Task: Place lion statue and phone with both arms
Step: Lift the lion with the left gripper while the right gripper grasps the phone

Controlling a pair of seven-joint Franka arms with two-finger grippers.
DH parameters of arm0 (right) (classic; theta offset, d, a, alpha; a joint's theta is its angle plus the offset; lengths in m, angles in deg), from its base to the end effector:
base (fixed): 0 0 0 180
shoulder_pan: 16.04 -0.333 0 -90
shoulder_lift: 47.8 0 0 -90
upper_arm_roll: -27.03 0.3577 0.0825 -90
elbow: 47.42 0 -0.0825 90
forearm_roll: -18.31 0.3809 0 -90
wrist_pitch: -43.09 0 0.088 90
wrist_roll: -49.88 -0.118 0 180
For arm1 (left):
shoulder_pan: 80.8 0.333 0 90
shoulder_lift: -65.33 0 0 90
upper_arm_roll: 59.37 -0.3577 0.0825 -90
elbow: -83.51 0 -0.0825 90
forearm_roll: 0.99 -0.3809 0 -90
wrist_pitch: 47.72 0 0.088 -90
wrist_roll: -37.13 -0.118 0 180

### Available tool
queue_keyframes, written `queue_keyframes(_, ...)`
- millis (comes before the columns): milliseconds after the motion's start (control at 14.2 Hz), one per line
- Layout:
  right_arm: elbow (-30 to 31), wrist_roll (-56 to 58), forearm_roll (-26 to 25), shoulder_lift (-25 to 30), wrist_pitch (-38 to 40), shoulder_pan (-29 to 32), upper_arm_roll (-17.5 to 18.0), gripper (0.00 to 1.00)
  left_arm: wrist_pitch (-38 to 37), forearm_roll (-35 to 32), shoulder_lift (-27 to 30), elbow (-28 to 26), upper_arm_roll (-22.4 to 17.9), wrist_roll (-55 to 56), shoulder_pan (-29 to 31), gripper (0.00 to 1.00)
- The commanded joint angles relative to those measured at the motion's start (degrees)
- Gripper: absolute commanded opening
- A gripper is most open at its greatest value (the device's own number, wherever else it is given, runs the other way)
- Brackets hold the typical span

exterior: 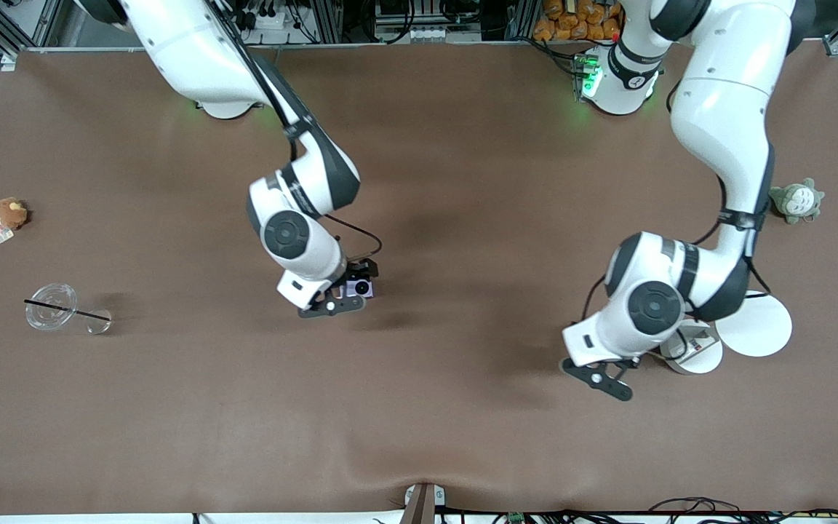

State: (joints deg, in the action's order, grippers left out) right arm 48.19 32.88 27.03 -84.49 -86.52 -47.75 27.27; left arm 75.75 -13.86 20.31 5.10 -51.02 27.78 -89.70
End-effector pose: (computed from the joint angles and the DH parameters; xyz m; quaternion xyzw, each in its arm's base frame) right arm 0.5912 0.3745 0.2535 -0.9948 -0.0799 0.0456 0.0437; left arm 0.7396 -0.1906 0.2728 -0.9623 0.2687 -0.0082 0.0421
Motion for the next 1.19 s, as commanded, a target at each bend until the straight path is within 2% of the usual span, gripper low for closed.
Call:
queue_keyframes(0, -1.04, -1.11, 0.16, -1.63, -0.20, -1.08, -0.94, 1.00, 4.40, -0.49, -0.59, -2.88, 0.53, -2.16, 1.86, 0.00)
queue_keyframes(141, -1.04, -1.11, -0.01, -2.68, -0.29, -0.99, -1.03, 1.00, 4.85, -0.58, -1.21, -3.51, 0.53, -2.16, 3.09, 0.00)
queue_keyframes(351, -1.04, -1.20, -4.05, -3.66, -0.90, -0.99, -0.94, 1.00, 4.85, -0.58, -1.03, -4.21, 0.44, -2.16, 3.36, 0.00)
queue_keyframes(1054, 2.13, -2.60, -3.97, -3.74, -5.39, -1.95, -0.85, 1.00, 4.67, -0.32, -0.07, -7.20, 0.53, -4.00, 7.84, 0.00)
queue_keyframes(1124, 2.13, -2.60, -3.88, -3.74, -5.30, -1.96, -0.85, 1.00, 4.67, -0.05, -0.07, -7.20, 0.53, -3.83, 7.84, 0.10)
